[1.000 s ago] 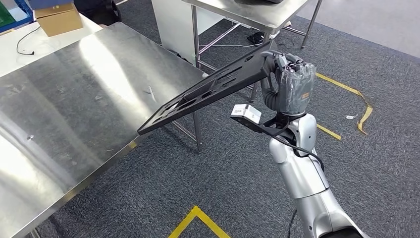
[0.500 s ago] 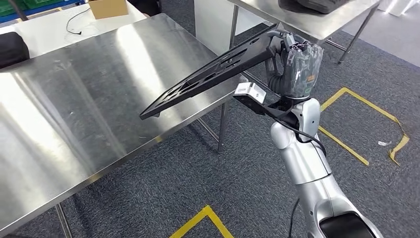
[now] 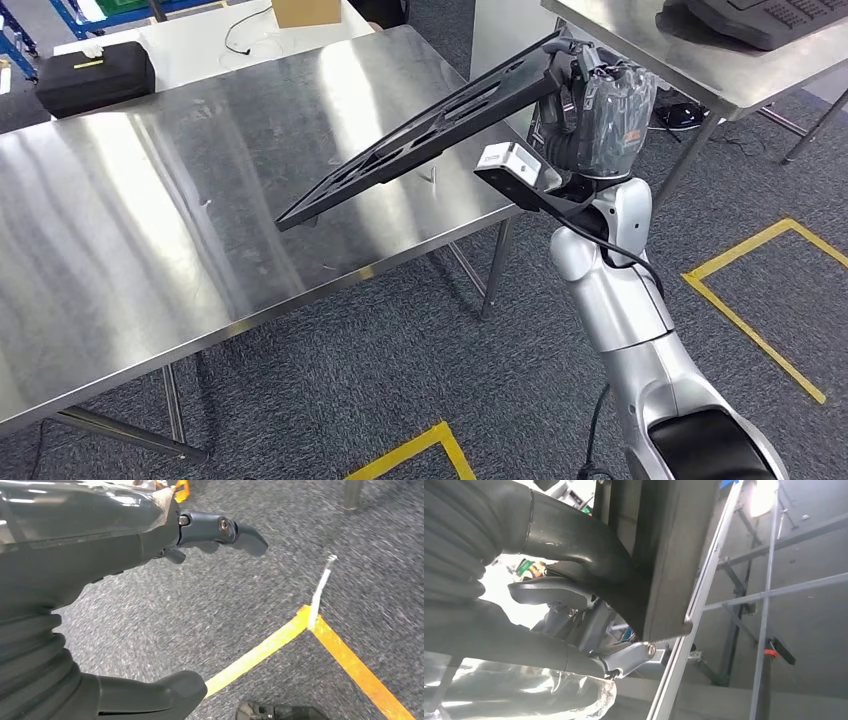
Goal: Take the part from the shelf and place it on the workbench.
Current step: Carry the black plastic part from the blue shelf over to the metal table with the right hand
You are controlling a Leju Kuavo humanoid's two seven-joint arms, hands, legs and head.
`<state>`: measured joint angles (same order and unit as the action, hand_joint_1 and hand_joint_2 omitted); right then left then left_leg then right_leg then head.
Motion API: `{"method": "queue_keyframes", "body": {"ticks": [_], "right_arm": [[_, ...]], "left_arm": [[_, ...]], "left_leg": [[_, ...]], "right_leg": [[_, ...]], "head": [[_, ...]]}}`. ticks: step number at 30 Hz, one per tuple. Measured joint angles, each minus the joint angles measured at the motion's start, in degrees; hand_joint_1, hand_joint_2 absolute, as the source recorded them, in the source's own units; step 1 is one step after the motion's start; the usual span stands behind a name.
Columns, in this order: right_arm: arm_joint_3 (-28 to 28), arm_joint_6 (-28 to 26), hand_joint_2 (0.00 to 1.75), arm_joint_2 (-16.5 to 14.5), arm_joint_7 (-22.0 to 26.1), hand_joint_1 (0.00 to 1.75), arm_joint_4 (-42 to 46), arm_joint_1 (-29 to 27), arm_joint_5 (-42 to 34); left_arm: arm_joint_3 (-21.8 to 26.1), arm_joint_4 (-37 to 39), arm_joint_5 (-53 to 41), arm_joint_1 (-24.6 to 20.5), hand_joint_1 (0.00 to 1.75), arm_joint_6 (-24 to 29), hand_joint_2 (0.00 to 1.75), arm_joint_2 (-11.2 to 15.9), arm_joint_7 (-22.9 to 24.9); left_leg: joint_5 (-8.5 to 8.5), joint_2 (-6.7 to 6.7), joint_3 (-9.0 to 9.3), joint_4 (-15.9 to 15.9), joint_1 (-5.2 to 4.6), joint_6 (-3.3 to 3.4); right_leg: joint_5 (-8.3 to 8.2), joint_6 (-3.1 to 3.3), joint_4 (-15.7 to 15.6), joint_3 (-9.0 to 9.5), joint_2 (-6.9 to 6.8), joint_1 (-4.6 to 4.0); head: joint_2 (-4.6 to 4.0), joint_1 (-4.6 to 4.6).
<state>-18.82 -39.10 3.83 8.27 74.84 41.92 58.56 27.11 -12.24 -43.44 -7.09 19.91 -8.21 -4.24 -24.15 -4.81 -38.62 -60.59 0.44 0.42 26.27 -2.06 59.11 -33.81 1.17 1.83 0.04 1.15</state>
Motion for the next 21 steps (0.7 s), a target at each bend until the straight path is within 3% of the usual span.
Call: {"method": "queue_keyframes", "body": {"ticks": [2, 4, 5, 6, 7, 9, 11, 13, 15, 17, 18, 20, 21], "right_arm": [[-0.17, -0.04, 1.75, -0.03, 0.14, 1.75, -0.32, 0.2, 0.13], [-0.29, -0.05, 1.75, 0.02, 0.19, 1.75, -0.67, 0.2, 0.17], [-0.34, -0.05, 1.75, 0.02, 0.19, 1.75, -0.84, 0.18, 0.18], [-0.4, -0.06, 1.75, 0.01, 0.19, 1.75, -0.96, 0.17, 0.19], [-0.45, -0.07, 1.75, 0.01, 0.19, 1.75, -1.03, 0.19, 0.2], [-0.55, -0.08, 1.75, 0.02, 0.2, 1.75, -1.08, 0.29, 0.26], [-0.67, -0.09, 1.75, 0.05, 0.21, 1.75, -1.1, 0.36, 0.41], [-0.88, -0.09, 1.75, 0.02, 0.15, 1.75, -1.1, 0.32, 0.79], [-1.16, -0.08, 1.75, 0.03, 0.01, 1.75, -1.08, 0.27, 1.26], [-1.43, -0.07, 1.75, 0.24, -0.12, 1.75, -1.09, 0.11, 1.5], [-1.56, -0.07, 1.75, 0.36, -0.16, 1.75, -1.1, -0.09, 1.51], [-1.77, -0.07, 1.75, 0.55, -0.22, 1.75, -1.13, -0.59, 1.52], [-1.86, -0.07, 1.75, 0.58, -0.23, 1.75, -1.14, -0.73, 1.52]], "left_arm": [[-0.12, 0.0, 0.04, -0.11, 0.0, 0.04, 1.75, 0.04, 0.0], [-0.28, 0.0, 0.05, -0.14, 0.0, 0.05, 1.75, 0.04, 0.0], [-0.34, 0.0, 0.05, -0.11, 0.0, 0.05, 1.75, 0.04, 0.0], [-0.39, 0.0, 0.05, -0.09, 0.0, 0.05, 1.75, 0.04, 0.0], [-0.42, -0.01, 0.05, -0.09, 0.0, 0.05, 1.75, 0.07, -0.01], [-0.48, -0.02, 0.05, -0.17, 0.0, 0.05, 1.75, 0.12, -0.05], [-0.56, -0.04, 0.04, -0.32, 0.0, 0.08, 1.75, 0.14, -0.11], [-0.72, -0.05, 0.03, -0.38, 0.0, 0.11, 1.75, 0.15, -0.13], [-0.9, -0.08, -0.01, -0.39, 0.0, 0.12, 1.75, 0.13, -0.1], [-1.05, -0.11, -0.04, -0.56, 0.0, 0.12, 1.75, 0.04, -0.09], [-1.11, -0.11, -0.04, -0.64, 0.0, 0.11, 1.75, -0.01, -0.08], [-1.19, -0.11, -0.04, -0.66, 0.0, 0.11, 1.75, -0.11, -0.07], [-1.2, -0.11, -0.04, -0.64, 0.0, 0.11, 1.75, -0.14, -0.07]], "left_leg": [[-3.17, 3.76, -3.07, -6.27, -0.06, -0.31], [-5.76, 4.62, -6.68, -13.36, 0.14, -0.46], [-5.69, 4.67, -7.33, -14.49, 0.16, -0.45], [-4.55, 4.78, -6.73, -13.21, 0.16, -0.36], [-2.71, 5.26, -4.95, -9.82, 0.12, -0.15], [-0.07, 7.53, -0.66, -2.07, -0.34, 0.47], [0.27, 8.61, 1.1, 1.07, -0.88, 1.01], [0.47, 7.16, 1.16, 1.35, -0.92, 1.5], [0.85, 5.79, 1.39, 1.82, -0.6, 2.17], [1.11, 4.55, 1.53, 2.08, -0.25, 2.68], [1.15, 3.83, 1.51, 2.08, -0.16, 2.79], [1.19, 2.15, 1.49, 2.06, -0.08, 2.8], [1.22, 1.31, 1.5, 2.03, -0.01, 2.74]], "right_leg": [[0.09, 0.8, -0.1, 0.16, -1.26, -0.21], [0.23, 1.18, -0.08, 0.19, -2.7, -0.55], [0.3, 1.26, -0.08, 0.22, -3.42, -0.65], [0.39, 1.35, -0.08, 0.31, -4.12, -0.72], [0.51, 1.38, -0.08, 0.47, -4.79, -0.79], [0.83, 1.21, -0.09, 0.81, -5.98, -1.19], [1.12, 0.83, -0.14, 0.98, -7.02, -1.71], [1.35, 0.31, -0.26, 1.1, -8.02, -1.94], [2.34, -0.13, 1.24, 0.52, -6.26, -1.77], [4.97, -0.05, 7.23, -2.31, -2.79, -1.5], [6.51, 0.03, 11.44, -4.4, -1.82, -1.45], [7.8, -0.37, 16.78, -7.38, -1.34, -1.31], [7.05, -0.84, 16.12, -7.32, -1.27, -1.17]], "head": [[0.0, 0.16], [0.0, 0.17], [0.0, 0.17], [0.0, 0.18], [0.0, 0.18], [0.0, 0.15], [0.0, 0.11], [0.0, 0.09], [0.0, 0.04], [0.0, -0.01], [0.0, 0.0], [0.0, -0.01], [0.0, -0.01]]}}
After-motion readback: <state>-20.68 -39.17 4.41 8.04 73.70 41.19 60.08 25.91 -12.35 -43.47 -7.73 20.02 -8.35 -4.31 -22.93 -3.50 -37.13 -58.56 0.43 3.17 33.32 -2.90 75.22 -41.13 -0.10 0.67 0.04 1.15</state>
